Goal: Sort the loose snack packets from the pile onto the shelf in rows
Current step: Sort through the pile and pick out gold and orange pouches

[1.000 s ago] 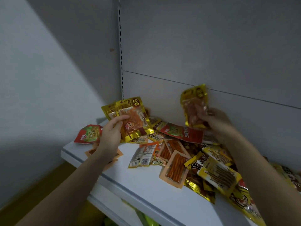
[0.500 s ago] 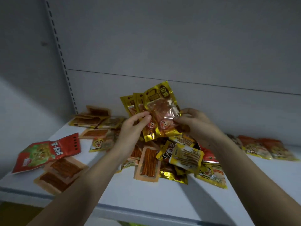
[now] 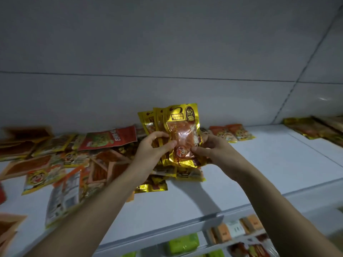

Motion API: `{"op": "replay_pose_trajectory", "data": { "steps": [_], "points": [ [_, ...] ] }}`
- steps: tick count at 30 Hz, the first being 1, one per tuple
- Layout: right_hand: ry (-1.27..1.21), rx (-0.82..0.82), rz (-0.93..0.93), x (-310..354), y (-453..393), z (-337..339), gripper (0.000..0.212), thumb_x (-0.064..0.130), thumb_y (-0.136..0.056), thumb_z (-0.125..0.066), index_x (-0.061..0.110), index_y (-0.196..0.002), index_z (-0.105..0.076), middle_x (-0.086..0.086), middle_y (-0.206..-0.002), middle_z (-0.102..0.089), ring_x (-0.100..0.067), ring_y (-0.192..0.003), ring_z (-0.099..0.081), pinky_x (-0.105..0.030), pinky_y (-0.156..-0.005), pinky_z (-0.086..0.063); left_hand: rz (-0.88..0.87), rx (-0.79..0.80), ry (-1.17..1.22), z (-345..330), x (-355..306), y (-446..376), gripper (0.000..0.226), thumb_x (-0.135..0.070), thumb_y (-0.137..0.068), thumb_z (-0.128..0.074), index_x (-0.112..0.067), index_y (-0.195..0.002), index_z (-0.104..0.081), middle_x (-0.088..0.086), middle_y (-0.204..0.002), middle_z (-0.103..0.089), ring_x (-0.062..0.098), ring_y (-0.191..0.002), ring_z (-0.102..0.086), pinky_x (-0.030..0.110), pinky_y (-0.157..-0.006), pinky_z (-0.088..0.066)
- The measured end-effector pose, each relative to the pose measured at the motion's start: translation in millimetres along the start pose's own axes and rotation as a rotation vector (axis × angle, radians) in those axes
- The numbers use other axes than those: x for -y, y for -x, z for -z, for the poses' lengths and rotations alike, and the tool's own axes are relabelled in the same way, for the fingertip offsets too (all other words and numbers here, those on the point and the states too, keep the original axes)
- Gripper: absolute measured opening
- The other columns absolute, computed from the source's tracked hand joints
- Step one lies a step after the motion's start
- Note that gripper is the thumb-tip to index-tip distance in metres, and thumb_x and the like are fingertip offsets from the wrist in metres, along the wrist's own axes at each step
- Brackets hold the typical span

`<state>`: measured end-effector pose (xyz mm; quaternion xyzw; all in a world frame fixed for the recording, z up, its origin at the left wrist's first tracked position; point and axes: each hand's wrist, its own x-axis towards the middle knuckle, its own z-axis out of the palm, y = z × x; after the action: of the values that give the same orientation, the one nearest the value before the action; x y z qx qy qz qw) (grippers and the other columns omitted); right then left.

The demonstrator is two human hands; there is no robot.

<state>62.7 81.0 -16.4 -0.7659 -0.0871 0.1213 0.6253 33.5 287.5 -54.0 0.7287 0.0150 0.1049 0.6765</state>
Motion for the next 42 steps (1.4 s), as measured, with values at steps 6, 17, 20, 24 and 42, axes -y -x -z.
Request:
{"op": "replay_pose_trajectory", "data": {
  "steps": [6, 17, 20, 24, 42],
  "points": [
    [-0.027, -0.037, 0.025, -18, 23, 59, 0.019, 0.002, -0.086, -0.072, 0.005, -0.088, -0.053, -0.018, -0.091, -0.065, -0.021, -0.073, -0.070, -0.033, -0.062, -0.057, 0.006, 0.082, 0.056, -63, -6, 2, 0.022, -0.031, -0.079, -0.083, -0.026, -0.094, -0.068, -0.010, -0.097, -0.073, 0.020, -0.103, -0.069, 0.039, -0.089, -0.056],
    [0.103, -0.236, 0.134, -73, 104, 244, 0.058, 0.028, -0.086, -0.075, 0.030, -0.133, -0.041, -0.001, -0.110, -0.058, -0.015, -0.091, -0.066, -0.024, -0.065, -0.054, 0.111, 0.066, 0.137, -289, -15, 37, 0.026, -0.018, -0.083, -0.080, -0.011, -0.104, -0.066, 0.010, -0.109, -0.074, 0.025, -0.097, -0.073, 0.043, -0.085, -0.061],
    [0.101, -0.255, 0.136, -83, 129, 299, 0.066, 0.032, -0.086, -0.074, 0.036, -0.139, -0.035, 0.002, -0.114, -0.055, -0.013, -0.089, -0.067, -0.022, -0.065, -0.056, 0.144, 0.090, 0.166, -355, -18, 40, 0.032, -0.015, -0.082, -0.080, -0.006, -0.109, -0.065, 0.013, -0.110, -0.073, 0.027, -0.097, -0.073, 0.048, -0.089, -0.059],
    [0.067, -0.331, 0.123, -98, 150, 364, 0.056, 0.024, -0.089, -0.072, 0.036, -0.136, -0.043, -0.002, -0.114, -0.059, -0.012, -0.084, -0.068, -0.017, -0.057, -0.051, 0.160, 0.140, 0.185, -432, -26, 38, 0.033, -0.013, -0.083, -0.080, -0.005, -0.110, -0.064, 0.014, -0.110, -0.072, 0.029, -0.098, -0.073, 0.049, -0.090, -0.059],
    [0.012, -0.422, 0.010, -152, 57, 582, 0.042, 0.007, -0.091, -0.068, 0.029, -0.125, -0.057, -0.004, -0.114, -0.060, -0.006, -0.080, -0.069, -0.036, -0.071, -0.061, 0.135, 0.240, 0.195, -649, -2, -80, 0.030, -0.022, -0.086, -0.077, -0.013, -0.113, -0.066, 0.009, -0.116, -0.069, 0.021, -0.101, -0.071, 0.037, -0.087, -0.060]
  ]
}}
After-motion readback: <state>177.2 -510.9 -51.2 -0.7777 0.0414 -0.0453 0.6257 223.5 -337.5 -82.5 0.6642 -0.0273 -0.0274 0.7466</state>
